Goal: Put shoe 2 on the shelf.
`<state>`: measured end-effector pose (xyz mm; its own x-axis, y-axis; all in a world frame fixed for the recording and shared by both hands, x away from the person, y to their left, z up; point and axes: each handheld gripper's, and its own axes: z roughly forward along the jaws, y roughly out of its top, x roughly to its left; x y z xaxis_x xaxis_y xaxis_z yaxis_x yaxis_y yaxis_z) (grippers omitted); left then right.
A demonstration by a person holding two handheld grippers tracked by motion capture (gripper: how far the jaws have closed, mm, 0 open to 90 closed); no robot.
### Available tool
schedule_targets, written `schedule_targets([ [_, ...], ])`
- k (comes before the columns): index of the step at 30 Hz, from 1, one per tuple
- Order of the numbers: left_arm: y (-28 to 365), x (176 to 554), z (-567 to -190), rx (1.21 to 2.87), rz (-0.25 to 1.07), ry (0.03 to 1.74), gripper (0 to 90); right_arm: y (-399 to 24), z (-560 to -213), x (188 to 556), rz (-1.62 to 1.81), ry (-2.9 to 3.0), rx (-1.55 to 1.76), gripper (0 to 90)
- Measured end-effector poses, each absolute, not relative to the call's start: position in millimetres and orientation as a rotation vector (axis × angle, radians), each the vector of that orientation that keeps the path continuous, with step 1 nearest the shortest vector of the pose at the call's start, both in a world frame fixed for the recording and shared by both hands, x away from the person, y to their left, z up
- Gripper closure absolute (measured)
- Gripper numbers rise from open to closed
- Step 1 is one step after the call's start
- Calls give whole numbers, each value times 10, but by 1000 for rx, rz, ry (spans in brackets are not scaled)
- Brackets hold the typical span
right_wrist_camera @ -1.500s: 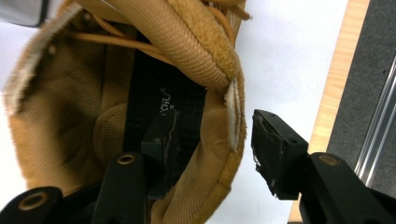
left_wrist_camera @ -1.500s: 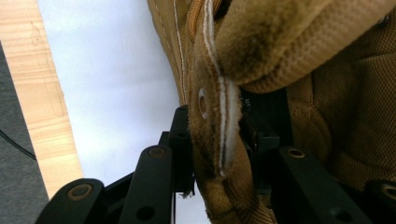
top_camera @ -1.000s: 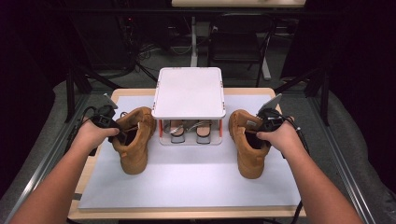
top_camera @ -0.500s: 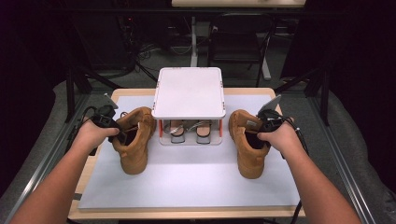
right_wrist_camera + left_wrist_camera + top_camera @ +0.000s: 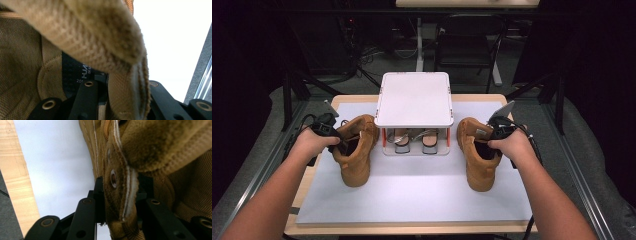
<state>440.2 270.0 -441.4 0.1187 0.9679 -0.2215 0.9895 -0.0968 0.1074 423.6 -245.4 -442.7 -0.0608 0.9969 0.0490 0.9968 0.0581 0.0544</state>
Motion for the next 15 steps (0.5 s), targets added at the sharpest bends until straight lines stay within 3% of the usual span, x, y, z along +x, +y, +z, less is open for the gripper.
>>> schedule_targets([
  [15, 2720, 4450, -4409, 2185, -195, 1936, 779, -2445, -4421, 4250, 114, 2304, 2158, 793],
])
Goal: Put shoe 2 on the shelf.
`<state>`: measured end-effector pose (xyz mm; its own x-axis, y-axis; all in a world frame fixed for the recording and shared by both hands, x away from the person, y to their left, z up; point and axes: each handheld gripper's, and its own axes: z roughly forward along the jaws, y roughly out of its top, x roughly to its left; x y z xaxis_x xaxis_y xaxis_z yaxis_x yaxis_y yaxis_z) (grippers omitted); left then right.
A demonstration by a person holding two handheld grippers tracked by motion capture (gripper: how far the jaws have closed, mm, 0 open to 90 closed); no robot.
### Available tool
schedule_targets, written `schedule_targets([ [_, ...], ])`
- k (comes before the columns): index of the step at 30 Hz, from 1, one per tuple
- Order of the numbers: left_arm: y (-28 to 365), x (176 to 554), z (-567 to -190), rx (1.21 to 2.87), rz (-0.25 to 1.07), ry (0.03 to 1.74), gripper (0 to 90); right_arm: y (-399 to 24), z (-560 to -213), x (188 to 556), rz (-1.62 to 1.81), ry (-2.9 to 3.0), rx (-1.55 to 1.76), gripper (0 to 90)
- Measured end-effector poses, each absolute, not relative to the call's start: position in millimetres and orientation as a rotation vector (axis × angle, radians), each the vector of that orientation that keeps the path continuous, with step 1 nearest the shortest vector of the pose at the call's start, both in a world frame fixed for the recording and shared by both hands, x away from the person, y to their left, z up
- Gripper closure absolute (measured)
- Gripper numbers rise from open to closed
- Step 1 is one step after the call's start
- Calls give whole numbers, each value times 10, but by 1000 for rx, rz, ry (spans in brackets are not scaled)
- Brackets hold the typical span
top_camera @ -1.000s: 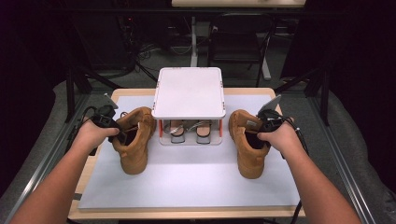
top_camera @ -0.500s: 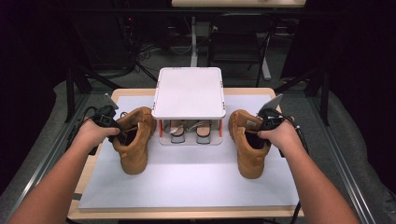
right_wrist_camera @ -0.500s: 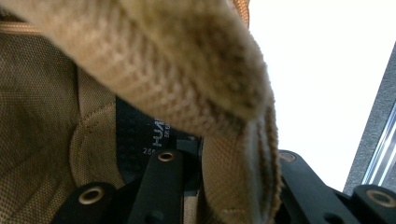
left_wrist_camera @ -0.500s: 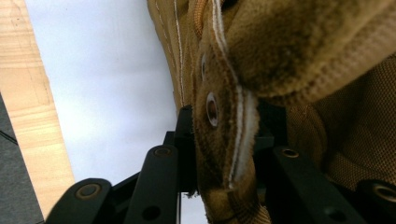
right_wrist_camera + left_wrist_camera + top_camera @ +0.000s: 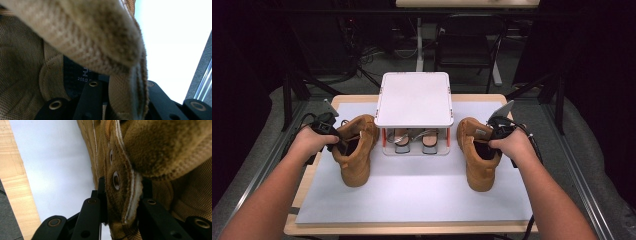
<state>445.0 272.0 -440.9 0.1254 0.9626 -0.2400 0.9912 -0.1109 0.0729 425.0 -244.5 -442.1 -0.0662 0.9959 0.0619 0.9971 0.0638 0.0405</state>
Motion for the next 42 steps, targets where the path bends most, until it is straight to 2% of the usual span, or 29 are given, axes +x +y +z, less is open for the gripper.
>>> schedule_targets([
  [42, 2788, 4485, -4420, 2171, -268, 1920, 820, -2545, -4414, 4258, -173, -2225, -2109, 836],
])
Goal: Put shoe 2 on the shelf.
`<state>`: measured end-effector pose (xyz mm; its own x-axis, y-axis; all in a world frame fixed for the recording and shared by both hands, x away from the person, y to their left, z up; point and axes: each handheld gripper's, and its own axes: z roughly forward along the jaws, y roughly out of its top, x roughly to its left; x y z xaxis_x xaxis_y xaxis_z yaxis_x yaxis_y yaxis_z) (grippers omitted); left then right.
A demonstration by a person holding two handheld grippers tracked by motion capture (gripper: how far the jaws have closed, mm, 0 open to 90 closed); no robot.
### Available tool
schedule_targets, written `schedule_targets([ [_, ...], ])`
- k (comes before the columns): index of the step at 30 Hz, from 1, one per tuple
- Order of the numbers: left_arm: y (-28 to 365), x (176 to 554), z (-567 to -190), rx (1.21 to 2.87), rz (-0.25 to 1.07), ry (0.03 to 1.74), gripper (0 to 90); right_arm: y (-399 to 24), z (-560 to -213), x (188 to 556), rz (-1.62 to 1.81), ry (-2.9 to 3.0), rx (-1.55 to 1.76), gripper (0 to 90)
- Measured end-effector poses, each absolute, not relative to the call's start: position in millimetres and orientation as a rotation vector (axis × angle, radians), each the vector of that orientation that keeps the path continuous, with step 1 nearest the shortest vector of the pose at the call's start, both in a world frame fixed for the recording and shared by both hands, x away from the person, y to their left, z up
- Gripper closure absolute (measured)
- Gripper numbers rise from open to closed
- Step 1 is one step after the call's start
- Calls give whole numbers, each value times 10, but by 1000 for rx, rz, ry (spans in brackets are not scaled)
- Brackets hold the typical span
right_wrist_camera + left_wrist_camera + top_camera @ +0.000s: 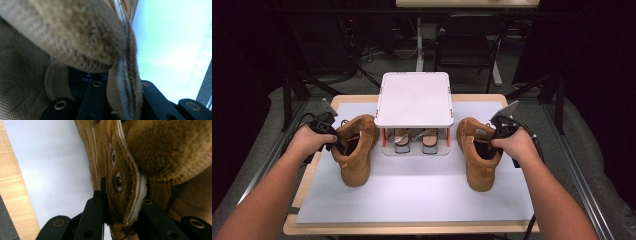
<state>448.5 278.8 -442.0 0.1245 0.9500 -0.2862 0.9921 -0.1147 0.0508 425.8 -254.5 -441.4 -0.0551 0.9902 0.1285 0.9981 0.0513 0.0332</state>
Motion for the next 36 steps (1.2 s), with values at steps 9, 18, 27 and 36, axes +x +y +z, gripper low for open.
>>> schedule_targets([
  [9, 2824, 4481, -4404, 2121, -254, 1932, 833, -2570, -4411, 4262, -207, -2192, -2107, 840],
  [18, 2853, 4502, -4370, 2071, -271, 1935, 840, -2604, -4412, 4245, -289, -2139, -2131, 846],
  [27, 2935, 4543, -4298, 1999, -328, 1944, 843, -2639, -4376, 4267, -348, -2068, -2158, 849],
  [36, 3028, 4541, -4210, 1968, -273, 1979, 841, -2642, -4295, 4294, -361, -2057, -2176, 849],
])
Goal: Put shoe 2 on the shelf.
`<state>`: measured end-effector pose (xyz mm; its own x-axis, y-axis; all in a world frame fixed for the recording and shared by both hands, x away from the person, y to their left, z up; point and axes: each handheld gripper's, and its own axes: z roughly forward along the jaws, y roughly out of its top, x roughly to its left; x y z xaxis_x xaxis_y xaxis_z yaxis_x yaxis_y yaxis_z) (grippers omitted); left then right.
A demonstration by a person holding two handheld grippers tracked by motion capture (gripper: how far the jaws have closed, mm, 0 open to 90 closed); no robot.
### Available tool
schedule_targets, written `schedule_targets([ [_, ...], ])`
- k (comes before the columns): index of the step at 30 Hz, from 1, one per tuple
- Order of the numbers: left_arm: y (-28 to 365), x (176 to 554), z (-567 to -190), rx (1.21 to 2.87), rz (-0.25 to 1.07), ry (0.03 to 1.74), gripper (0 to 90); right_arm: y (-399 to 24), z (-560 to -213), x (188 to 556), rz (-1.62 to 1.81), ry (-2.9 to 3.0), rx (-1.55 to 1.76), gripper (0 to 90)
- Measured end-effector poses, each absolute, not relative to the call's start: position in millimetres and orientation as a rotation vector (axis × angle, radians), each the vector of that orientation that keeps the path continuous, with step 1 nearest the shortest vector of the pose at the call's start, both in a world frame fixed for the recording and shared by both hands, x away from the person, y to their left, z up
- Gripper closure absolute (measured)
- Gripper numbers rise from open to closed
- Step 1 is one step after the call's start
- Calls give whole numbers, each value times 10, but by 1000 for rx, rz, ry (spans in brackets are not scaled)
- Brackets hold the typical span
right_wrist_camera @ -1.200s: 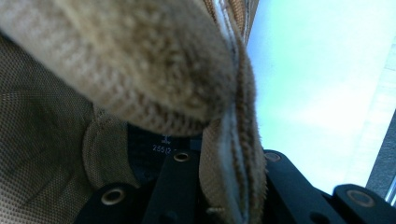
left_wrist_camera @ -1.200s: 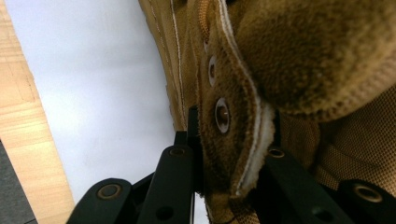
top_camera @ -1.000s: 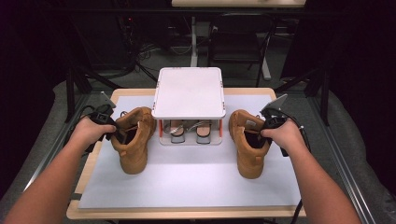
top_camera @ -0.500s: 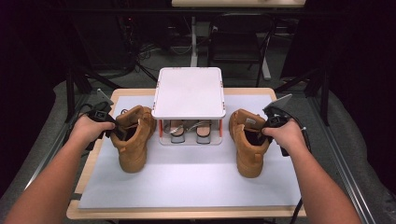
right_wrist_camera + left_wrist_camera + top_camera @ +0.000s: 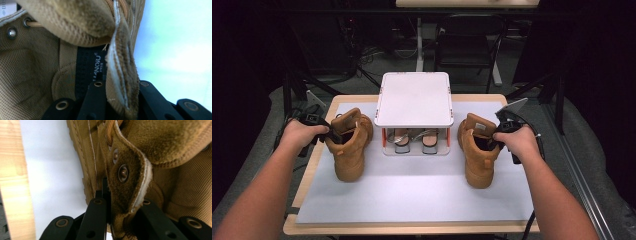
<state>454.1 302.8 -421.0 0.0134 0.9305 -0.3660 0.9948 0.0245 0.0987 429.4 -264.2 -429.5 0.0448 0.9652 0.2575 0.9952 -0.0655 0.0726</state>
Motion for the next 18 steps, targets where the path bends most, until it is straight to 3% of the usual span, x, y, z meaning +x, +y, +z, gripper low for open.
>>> schedule_targets([
  [18, 2971, 4505, -3942, 1997, -222, 1971, 838, -2584, -4033, 4288, -329, -2091, -2207, 848],
])
